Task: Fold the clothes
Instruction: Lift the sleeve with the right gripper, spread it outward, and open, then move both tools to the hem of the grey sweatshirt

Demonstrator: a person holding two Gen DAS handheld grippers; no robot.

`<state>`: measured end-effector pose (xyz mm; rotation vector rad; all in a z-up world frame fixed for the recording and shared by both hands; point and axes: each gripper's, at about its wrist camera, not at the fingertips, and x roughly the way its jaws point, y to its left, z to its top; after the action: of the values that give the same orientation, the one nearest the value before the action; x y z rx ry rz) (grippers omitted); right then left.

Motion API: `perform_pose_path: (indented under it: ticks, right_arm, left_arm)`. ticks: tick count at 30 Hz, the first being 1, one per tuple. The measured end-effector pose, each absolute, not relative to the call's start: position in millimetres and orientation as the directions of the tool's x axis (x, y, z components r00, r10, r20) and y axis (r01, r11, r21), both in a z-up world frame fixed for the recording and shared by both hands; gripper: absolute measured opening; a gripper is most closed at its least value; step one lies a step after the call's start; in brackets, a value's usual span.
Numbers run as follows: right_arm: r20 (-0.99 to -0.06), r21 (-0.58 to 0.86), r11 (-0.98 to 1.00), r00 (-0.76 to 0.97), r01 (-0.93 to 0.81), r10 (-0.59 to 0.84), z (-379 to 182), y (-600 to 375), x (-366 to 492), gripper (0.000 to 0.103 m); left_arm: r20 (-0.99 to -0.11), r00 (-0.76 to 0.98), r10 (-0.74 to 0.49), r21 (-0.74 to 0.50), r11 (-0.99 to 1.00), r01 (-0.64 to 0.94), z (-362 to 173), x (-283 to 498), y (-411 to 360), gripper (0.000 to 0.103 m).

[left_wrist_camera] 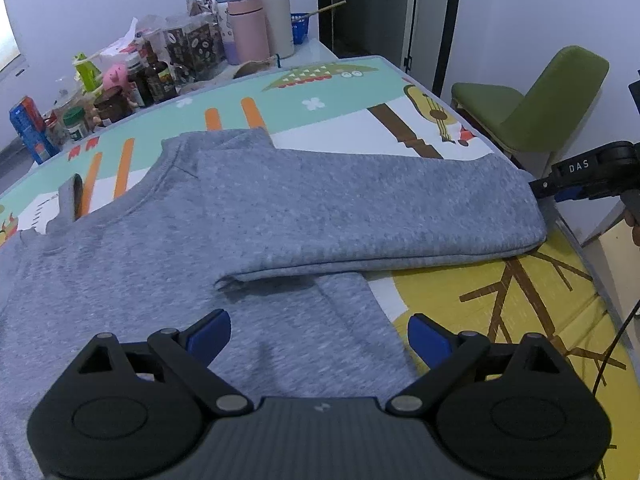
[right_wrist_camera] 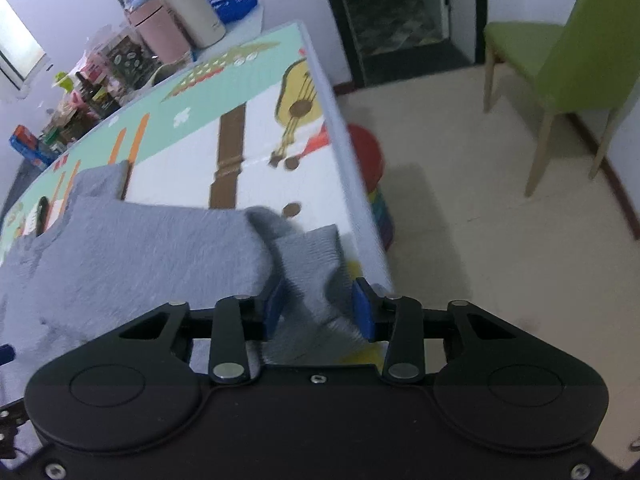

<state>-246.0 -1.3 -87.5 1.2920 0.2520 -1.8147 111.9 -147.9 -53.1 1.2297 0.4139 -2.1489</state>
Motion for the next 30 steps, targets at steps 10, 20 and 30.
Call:
perform_pose_path:
  ticks: [10, 20, 30]
  right_arm:
    - [-0.786, 0.272, -0.587, -0.175, 0.762, -0.593, -52, 12, -240, 0.005]
    - [-0.698, 0.099, -0.813, -0.542, 0.573, -0.467, 2, 74, -297, 0.004]
    - [-0.651, 0.148, -0.858, -0.604, 0.492, -0.46, 19, 95, -300, 0.014]
  left_arm:
    - [-0.86, -0.383, -0.337, 0.016, -0.768, 0.64, -56, 104, -145, 0.097]
    - [-0.858, -0.392, -0.331, 0.004, -0.768, 0.64, -53, 106, -141, 0.097]
    - [-0.859, -0.395, -0.326, 0.004, -0.776, 0.631, -48, 107, -132, 0.097]
